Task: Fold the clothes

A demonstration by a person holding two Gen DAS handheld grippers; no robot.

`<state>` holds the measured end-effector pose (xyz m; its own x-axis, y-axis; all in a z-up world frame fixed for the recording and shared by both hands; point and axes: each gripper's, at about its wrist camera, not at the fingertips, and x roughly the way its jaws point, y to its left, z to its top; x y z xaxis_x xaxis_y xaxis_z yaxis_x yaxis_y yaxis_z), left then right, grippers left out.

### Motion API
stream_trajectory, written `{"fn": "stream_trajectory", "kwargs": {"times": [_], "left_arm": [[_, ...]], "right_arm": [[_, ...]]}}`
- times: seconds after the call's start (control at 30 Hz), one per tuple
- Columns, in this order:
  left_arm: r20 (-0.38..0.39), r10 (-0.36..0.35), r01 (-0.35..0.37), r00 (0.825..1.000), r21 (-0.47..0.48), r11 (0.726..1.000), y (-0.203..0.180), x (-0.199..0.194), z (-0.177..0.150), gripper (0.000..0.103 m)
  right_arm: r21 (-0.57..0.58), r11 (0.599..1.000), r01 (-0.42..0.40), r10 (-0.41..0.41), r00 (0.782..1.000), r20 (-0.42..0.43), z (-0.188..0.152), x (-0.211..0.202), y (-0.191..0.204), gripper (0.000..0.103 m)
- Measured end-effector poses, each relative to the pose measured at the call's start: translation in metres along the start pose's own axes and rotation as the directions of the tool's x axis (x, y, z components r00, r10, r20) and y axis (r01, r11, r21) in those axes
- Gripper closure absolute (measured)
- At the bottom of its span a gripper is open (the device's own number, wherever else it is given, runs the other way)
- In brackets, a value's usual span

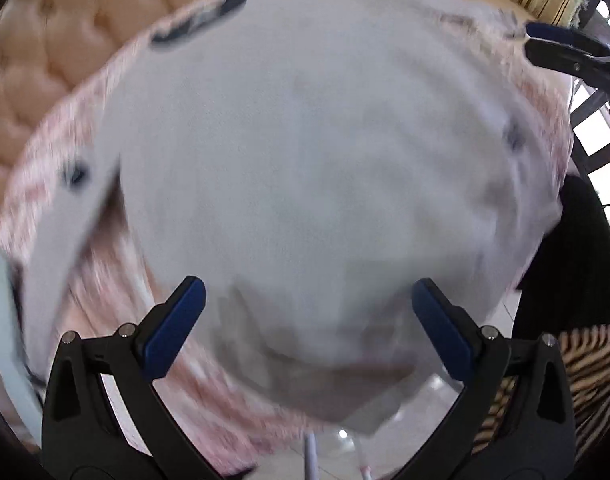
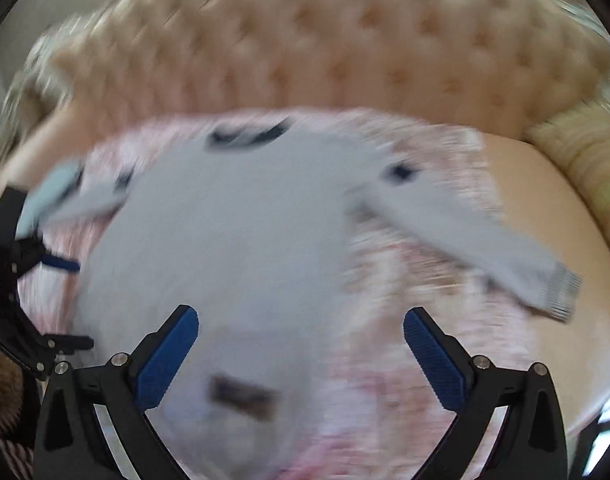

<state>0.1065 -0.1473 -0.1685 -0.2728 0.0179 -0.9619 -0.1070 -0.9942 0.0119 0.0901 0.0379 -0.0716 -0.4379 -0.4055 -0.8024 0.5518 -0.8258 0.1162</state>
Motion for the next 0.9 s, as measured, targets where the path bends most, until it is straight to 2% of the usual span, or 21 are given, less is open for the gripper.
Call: {"fn": "stream_trajectory", "kwargs": {"times": [0.07, 0.13, 0.23, 0.27, 0.3, 0.33, 0.37, 0.4, 0.43, 0.57, 0.67, 0.9], "left_arm": [[0.045, -0.008, 0.008, 0.999, 0.004, 1.000, -0.004, 0.002, 0.040, 0.000], [0.081, -0.014, 0.014, 0.997, -0.005, 1.000, -0.006, 0.008, 0.069, 0.000], [0.111, -0.015, 0.023, 0.994, -0.072, 0.997, -0.005, 0.029, 0.113, 0.000], [0.108, -0.017, 0.027, 0.994, -0.093, 0.995, -0.002, 0.037, 0.122, 0.000], [0.097, -0.015, 0.025, 0.995, -0.107, 0.994, 0.002, 0.043, 0.121, 0.000], [0.081, -0.009, 0.018, 0.997, -0.114, 0.993, 0.003, 0.049, 0.120, 0.000], [0.049, -0.001, 0.007, 0.999, -0.114, 0.993, 0.001, 0.058, 0.120, 0.000], [0.033, -0.007, 0.011, 0.999, -0.121, 0.993, 0.001, 0.065, 0.120, 0.000], [0.038, -0.024, 0.029, 0.999, -0.134, 0.991, 0.003, 0.069, 0.120, 0.000], [0.052, -0.039, 0.045, 0.998, -0.124, 0.991, 0.008, 0.072, 0.121, 0.000], [0.045, -0.043, 0.048, 0.998, -0.119, 0.992, 0.009, 0.074, 0.124, 0.000], [0.063, -0.039, 0.046, 0.997, -0.119, 0.992, -0.001, 0.061, 0.113, 0.000]], "right_arm": [[0.127, 0.991, 0.046, -0.051, 0.998, 0.035, 0.006, -0.012, -0.047, 0.000], [0.263, 0.962, 0.073, -0.092, 0.994, 0.063, 0.002, -0.019, -0.090, 0.000], [0.460, 0.882, 0.101, -0.148, 0.986, 0.069, -0.008, -0.025, -0.155, 0.002], [0.491, 0.866, 0.099, -0.152, 0.986, 0.069, -0.012, -0.025, -0.170, 0.003], [0.521, 0.848, 0.098, -0.157, 0.985, 0.069, -0.015, -0.025, -0.185, 0.009], [0.550, 0.829, 0.097, -0.161, 0.985, 0.069, -0.019, -0.025, -0.201, 0.019], [0.559, 0.822, 0.106, -0.169, 0.984, 0.062, -0.019, -0.021, -0.210, 0.027], [0.565, 0.817, 0.120, -0.181, 0.982, 0.053, -0.021, -0.018, -0.217, 0.042], [0.575, 0.807, 0.133, -0.192, 0.980, 0.044, -0.024, -0.013, -0.226, 0.050], [0.589, 0.794, 0.149, -0.192, 0.981, 0.011, -0.030, 0.003, -0.243, 0.053], [0.626, 0.763, 0.161, -0.211, 0.977, 0.006, -0.042, 0.000, -0.252, 0.053], [0.620, 0.772, 0.142, -0.219, 0.974, 0.050, -0.042, 0.013, -0.256, 0.053]]}}
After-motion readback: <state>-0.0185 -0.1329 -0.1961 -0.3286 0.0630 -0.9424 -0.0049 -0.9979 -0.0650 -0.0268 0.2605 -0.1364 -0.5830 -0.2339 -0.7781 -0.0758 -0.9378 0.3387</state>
